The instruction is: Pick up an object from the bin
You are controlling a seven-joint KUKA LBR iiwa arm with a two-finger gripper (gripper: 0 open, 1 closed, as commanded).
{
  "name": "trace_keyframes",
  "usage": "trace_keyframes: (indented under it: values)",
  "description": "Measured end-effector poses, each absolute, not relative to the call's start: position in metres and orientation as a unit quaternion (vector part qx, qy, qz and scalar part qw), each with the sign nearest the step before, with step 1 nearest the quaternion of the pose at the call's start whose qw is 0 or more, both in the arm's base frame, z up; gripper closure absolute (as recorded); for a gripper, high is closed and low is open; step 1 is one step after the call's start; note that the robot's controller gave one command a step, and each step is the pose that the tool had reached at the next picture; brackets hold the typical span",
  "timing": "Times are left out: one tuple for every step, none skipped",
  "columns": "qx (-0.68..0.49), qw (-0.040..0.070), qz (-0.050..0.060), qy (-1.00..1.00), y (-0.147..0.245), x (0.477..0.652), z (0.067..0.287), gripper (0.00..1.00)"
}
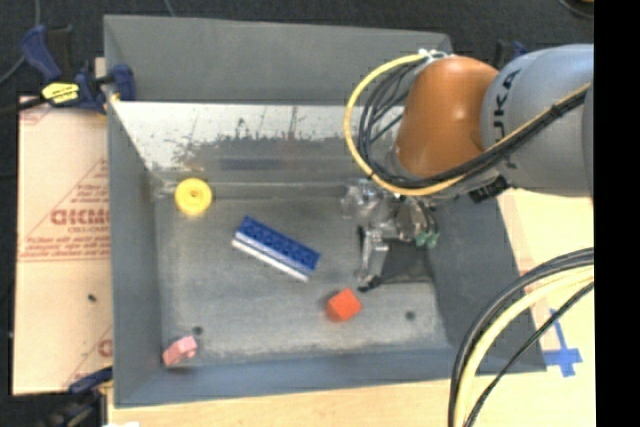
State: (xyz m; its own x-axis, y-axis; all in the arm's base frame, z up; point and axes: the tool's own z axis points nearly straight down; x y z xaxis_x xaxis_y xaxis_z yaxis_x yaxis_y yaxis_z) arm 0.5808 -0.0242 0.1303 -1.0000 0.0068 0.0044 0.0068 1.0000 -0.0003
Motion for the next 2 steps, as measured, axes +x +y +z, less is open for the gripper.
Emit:
trace_keyframes:
  values:
    - [-0.003,-0.002,0.001,-1.000,-0.024,0.583,0.135,0.00]
    - [-0.016,0.001,0.001,-1.000,-0.103,0.581,0.070,0.00]
